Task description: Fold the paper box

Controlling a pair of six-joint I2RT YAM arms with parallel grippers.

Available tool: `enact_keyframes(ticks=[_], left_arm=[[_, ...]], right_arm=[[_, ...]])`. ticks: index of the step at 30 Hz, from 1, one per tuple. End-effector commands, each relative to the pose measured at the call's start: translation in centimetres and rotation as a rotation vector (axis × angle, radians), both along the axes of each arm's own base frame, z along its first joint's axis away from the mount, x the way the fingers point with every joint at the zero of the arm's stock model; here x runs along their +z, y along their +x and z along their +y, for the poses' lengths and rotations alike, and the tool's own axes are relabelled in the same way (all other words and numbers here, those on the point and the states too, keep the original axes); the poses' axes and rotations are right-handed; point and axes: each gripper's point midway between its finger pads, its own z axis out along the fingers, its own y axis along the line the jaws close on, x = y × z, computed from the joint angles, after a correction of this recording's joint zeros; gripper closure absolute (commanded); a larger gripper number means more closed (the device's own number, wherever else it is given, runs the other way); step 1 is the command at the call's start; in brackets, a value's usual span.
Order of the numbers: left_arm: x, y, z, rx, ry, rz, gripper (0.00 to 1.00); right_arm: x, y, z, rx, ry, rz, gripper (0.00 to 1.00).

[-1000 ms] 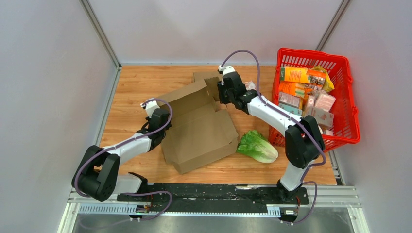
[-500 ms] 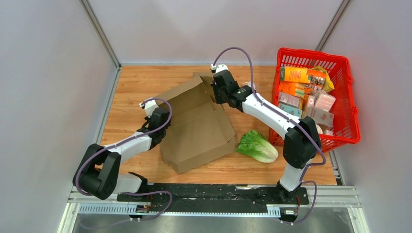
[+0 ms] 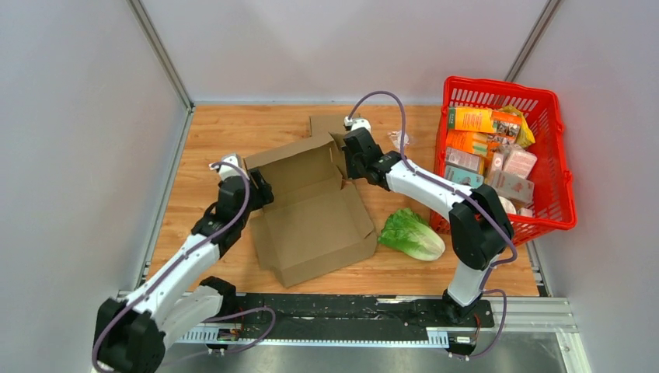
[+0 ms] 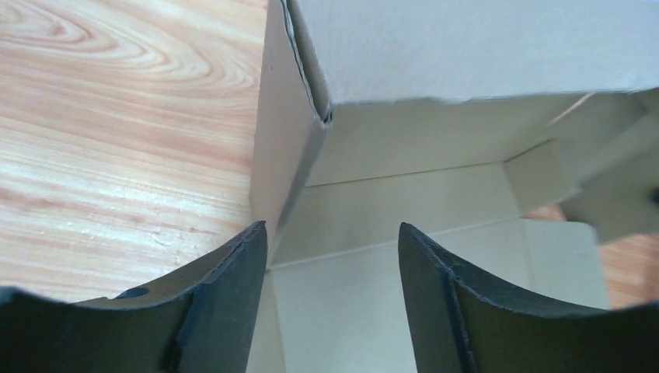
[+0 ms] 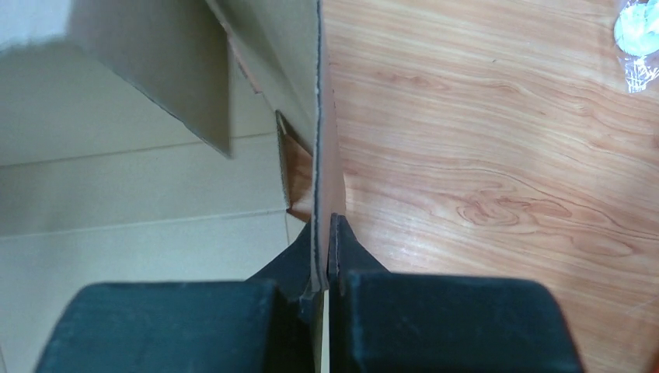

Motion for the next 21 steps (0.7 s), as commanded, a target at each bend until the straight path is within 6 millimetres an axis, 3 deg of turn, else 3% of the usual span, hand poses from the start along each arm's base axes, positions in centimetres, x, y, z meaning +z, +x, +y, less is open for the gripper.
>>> enact_keyframes(ticks=[1, 5, 6, 7, 9, 10, 11, 13, 14, 15, 16, 17, 18, 19, 21], left_arm=[[2.3, -3.4, 0.9, -0.043, 0.003, 0.005, 0.28], [2.8, -6.2, 1.2, -0.074, -0.033, -0.002, 0.32], [3.1, -6.6, 0.0, -0.145, -0.069, -0.018, 0.35], [3.8, -6.7, -1.2, -0.213, -0.102, -0.058, 0.45], [4.8, -6.5, -5.3, -0.407, -0.197, -0.134, 0.53], [3.8, -7.0, -7.6, -0.491, -0.196, -0.102, 0.61], [5.3, -6.6, -9.4, -0.545, -0.201, -0.159, 0.65], [4.4, -5.9, -11.8, -0.579, -0.146, -0.166, 0.73], [5.8, -5.8, -14.0, -0.628, -0.178, -0.241, 0.75], [5.6, -5.5, -15.1, -0.647, -0.185, -0.251, 0.78], [3.3, -4.8, -16.1, -0.653, -0.171, -0.2, 0.84], [4.2, -3.9, -17.1, -0.654, -0.201, -0.247, 0.86], [3.6, -3.5, -17.9, -0.666, -0.215, -0.239, 0.87], [1.2, -2.8, -18.6, -0.666, -0.197, -0.181, 0.9], [1.3, -1.7, -20.4, -0.684, -0.242, -0.187, 0.92]], right_arm=[[3.1, 1.9, 1.1, -0.082, 0.176, -0.111, 1.0], [3.1, 2.0, 1.1, -0.104, 0.204, -0.111, 1.0], [2.8, 1.9, 1.3, -0.1, 0.209, -0.105, 1.0], [2.8, 2.0, 1.4, -0.114, 0.229, -0.101, 0.99], [2.8, 1.9, 1.7, -0.114, 0.253, -0.091, 0.99], [3.0, 2.0, 2.1, -0.119, 0.278, -0.089, 0.99], [3.0, 1.9, 2.3, -0.117, 0.289, -0.085, 0.99], [3.2, 2.1, 2.6, -0.118, 0.308, -0.084, 0.98], [3.5, 2.2, 2.9, -0.119, 0.321, -0.081, 0.98], [3.6, 2.2, 2.9, -0.122, 0.324, -0.078, 0.98], [3.7, 2.1, 3.2, -0.113, 0.33, -0.072, 0.98], [3.8, 2.1, 3.2, -0.113, 0.336, -0.068, 0.97], [3.9, 2.0, 3.3, -0.11, 0.344, -0.066, 0.97], [3.8, 1.8, 3.4, -0.106, 0.348, -0.06, 0.97], [3.8, 1.6, 3.4, -0.1, 0.352, -0.057, 0.97]])
